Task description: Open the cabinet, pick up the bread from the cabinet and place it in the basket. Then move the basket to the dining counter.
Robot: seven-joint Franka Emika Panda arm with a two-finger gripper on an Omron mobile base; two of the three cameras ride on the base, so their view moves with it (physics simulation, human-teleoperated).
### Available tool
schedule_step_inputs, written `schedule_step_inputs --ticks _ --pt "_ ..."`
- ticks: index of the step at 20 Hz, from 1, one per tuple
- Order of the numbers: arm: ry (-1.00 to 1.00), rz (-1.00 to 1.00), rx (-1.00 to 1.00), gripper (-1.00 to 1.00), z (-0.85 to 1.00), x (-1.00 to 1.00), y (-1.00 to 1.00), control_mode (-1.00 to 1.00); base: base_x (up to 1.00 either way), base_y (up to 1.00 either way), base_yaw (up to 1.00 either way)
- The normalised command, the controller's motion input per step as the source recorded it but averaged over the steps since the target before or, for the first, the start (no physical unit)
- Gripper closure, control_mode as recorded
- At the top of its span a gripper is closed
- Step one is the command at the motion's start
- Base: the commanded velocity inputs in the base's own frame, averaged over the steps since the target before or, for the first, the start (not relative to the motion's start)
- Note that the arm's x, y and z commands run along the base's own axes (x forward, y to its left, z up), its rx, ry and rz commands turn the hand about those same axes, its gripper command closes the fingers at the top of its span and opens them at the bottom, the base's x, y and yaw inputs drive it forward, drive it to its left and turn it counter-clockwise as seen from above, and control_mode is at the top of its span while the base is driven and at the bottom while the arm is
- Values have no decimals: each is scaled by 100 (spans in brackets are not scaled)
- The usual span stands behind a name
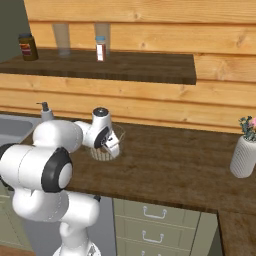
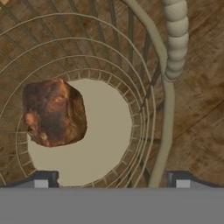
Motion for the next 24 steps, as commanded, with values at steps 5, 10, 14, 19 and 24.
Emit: schedule_step_inputs --ticks 5,10,14,19,24 --pt "0 0 0 100 -14 0 12 -100 0 0 0" --pt "-3 0 -1 100 1 -10 5 -100 0 0 0" --pt "-8 -4 1 100 60 -37 1 -100 0 0 0" --pt "-9 -6 -4 100 87 -47 -6 -100 0 0 0" --pt "3 -4 -9 100 97 -56 -28 -100 0 0 0"
